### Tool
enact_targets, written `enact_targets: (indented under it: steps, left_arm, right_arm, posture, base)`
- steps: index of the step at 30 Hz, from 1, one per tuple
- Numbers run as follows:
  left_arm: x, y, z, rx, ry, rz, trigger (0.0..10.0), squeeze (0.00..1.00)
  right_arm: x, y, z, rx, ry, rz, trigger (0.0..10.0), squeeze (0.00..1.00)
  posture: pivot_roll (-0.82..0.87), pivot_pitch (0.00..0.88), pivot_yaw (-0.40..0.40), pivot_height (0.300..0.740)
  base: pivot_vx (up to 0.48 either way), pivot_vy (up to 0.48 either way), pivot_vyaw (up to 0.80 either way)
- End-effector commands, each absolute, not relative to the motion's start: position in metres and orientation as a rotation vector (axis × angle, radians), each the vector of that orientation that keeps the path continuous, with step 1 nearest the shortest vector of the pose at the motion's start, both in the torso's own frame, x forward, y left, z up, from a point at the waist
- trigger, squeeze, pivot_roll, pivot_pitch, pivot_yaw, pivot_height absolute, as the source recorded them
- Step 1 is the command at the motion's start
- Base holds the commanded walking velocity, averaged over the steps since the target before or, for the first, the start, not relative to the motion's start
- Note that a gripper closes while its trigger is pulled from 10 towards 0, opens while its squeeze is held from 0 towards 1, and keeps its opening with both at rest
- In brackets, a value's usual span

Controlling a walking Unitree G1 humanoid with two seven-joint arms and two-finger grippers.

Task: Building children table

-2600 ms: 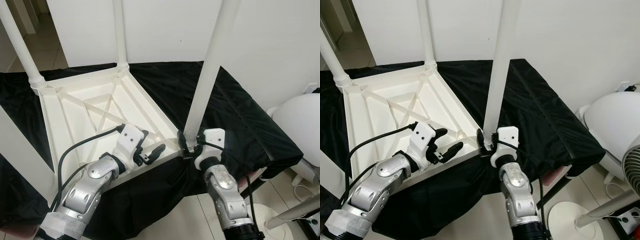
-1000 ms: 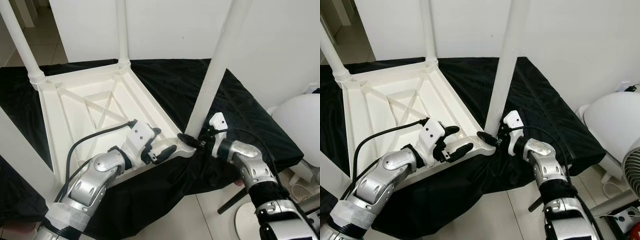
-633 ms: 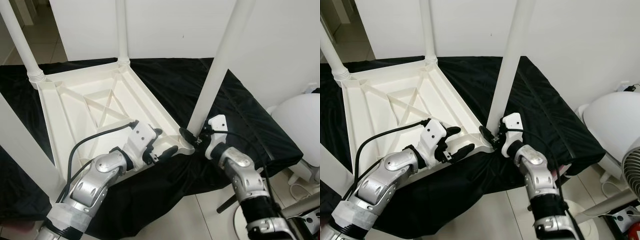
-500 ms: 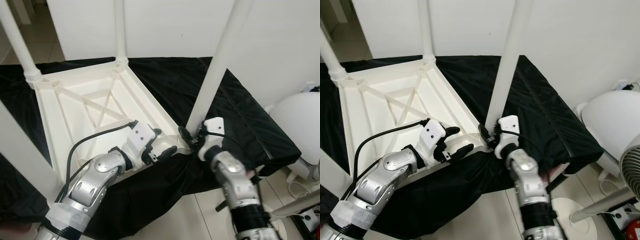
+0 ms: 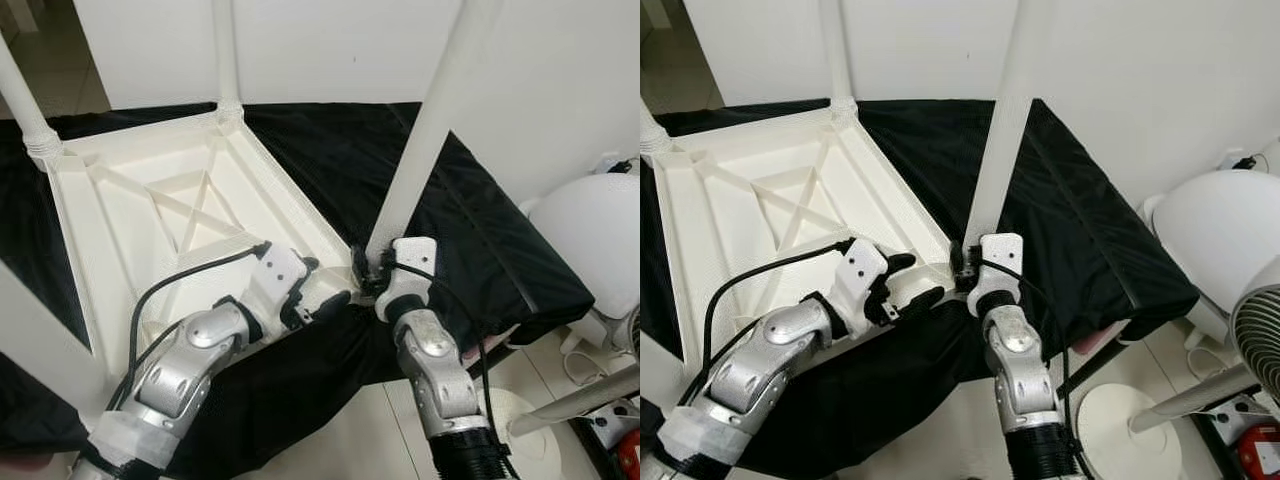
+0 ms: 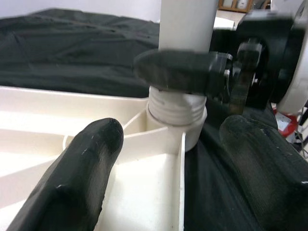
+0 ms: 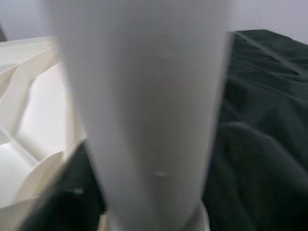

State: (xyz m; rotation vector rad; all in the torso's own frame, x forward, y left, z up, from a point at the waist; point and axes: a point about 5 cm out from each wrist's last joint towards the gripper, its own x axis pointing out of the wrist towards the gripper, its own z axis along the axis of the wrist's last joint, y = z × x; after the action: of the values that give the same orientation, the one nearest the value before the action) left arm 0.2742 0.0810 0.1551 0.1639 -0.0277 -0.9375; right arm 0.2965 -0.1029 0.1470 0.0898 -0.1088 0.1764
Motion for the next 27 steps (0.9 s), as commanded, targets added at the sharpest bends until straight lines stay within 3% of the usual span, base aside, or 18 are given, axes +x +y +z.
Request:
enact_targets:
  steps: [1,11,12,13,17,18,27]
  left_arm:
    - [0.273,0.082,0.156,0.164,-0.026,-0.944,10.0,0.0]
    - [0.271,0.091,0.158,0.19,-0.031,-0.872,10.0,0.0]
    - [0.271,0.092,0.159,0.188,-0.032,-0.869,10.0,0.0]
    - [0.271,0.094,0.16,0.192,-0.035,-0.859,10.0,0.0]
    - [0.272,0.096,0.161,0.197,-0.039,-0.847,10.0,0.0]
    - [0.274,0.098,0.161,0.195,-0.038,-0.823,10.0,0.0]
    - [0.291,0.119,0.171,0.166,-0.059,-0.632,10.0,0.0]
  right_arm:
    - [0.293,-0.106,0.144,0.117,-0.093,0.173,10.0,1.0]
    - [0.292,-0.127,0.154,0.095,-0.119,0.18,10.0,1.0]
    - [0.292,-0.128,0.155,0.101,-0.124,0.194,10.0,0.95]
    - [0.291,-0.129,0.156,0.097,-0.138,0.197,10.0,0.08]
    - [0.291,-0.13,0.156,0.095,-0.149,0.2,10.0,0.08]
    - [0.292,-0.131,0.156,0.097,-0.147,0.19,10.0,0.0]
    - [0.29,-0.129,0.153,0.054,-0.146,0.185,10.0,0.0]
  posture:
    - [0.03,0.1,-0.076,0.74]
    - [0.04,0.116,-0.062,0.74]
    - [0.04,0.116,-0.062,0.74]
    - [0.05,0.113,-0.059,0.74]
    - [0.05,0.112,-0.057,0.74]
    - [0.05,0.115,-0.055,0.74]
    - [0.04,0.115,-0.035,0.74]
  base:
    - [0.0,0.0,0.0]
    - [0.0,0.0,0.0]
    - [0.0,0.0,0.0]
    - [0.0,0.0,0.0]
    - [0.0,0.0,0.0]
    - [0.0,0.0,0.0]
    - [0.0,0.0,0.0]
